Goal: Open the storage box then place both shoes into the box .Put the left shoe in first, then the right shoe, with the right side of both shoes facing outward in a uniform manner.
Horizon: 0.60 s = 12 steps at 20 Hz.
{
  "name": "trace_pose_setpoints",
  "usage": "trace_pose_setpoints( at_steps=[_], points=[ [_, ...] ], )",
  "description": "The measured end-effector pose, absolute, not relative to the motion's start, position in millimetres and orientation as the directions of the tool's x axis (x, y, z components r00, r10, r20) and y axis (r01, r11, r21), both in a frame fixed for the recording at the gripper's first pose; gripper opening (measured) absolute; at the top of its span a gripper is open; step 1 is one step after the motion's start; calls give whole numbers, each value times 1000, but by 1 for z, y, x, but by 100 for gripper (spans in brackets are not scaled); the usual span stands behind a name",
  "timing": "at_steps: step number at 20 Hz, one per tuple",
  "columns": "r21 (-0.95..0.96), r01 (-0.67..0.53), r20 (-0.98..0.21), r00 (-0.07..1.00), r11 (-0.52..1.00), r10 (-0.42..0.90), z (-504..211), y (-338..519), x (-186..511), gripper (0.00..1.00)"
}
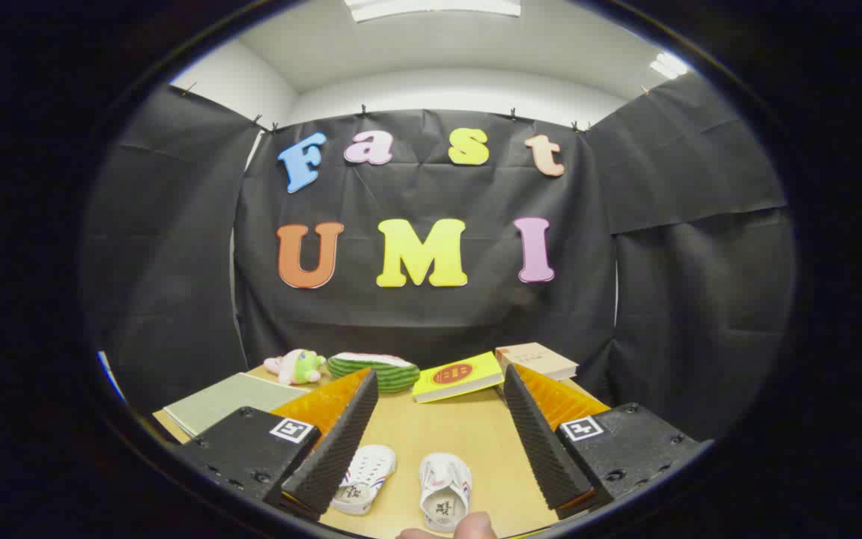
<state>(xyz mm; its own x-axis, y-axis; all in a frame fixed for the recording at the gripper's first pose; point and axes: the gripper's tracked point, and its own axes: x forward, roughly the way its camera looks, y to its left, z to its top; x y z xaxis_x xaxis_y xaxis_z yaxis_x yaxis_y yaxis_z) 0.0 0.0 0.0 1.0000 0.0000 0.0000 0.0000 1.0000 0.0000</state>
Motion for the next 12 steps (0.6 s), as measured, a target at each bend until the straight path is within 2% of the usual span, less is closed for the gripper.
trace_pose_setpoints(
  at_steps=[12],
  points=[
    [-19,-41,17,999,999,41,10,25,-11,100]
  ],
)
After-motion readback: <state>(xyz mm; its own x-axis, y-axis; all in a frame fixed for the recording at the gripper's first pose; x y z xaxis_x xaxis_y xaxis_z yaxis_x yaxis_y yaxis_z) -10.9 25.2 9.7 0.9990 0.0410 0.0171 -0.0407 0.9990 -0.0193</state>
